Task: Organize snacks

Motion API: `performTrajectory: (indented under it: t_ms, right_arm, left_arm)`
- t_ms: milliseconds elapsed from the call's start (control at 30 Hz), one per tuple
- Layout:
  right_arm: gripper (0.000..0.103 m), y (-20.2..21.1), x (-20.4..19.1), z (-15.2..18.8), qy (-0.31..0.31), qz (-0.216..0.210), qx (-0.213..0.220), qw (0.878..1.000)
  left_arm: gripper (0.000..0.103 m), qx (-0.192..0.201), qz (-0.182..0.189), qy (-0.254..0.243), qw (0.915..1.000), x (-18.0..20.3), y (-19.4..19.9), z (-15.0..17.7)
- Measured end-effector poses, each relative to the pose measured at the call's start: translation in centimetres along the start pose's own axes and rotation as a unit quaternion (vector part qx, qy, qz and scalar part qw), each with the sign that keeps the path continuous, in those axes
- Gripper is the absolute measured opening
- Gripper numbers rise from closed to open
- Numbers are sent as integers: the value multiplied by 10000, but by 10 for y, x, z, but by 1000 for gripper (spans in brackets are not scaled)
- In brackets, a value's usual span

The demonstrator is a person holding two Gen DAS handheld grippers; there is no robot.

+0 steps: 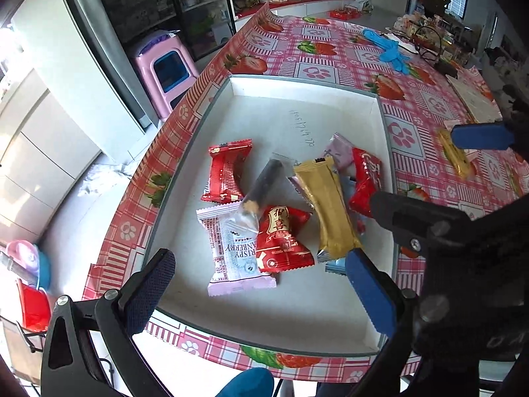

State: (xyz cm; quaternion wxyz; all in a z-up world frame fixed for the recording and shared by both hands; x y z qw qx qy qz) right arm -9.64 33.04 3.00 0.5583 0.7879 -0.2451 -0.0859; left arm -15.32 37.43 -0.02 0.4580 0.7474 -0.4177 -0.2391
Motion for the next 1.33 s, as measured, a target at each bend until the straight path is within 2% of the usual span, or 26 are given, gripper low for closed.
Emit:
performTrajectory:
  t_ms: [333,1133,1333]
  right_arm:
    - [103,-9,-4,9,91,8,-170,9998]
    - [103,-13,-8,12,159,-18,-250,9996]
    - [103,-13,-9,11,143,-35,-245,9996]
  left_arm:
    - [103,-56,13,33,10000,-3,-2,4]
    - [103,-79,-10,36,10000,-2,-4,5]
    - [103,120,145,-16,9998,-1,2,4]
Point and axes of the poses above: each gripper's, at about its wrist camera, not at the fingertips, and y roughly against the way its jaws point, x to its right, z to its underside, the point moved 7 cm from there along -y, roughly the way its jaws point, and after that the axes turned 15 degrees about y, right-handed, at the moved point
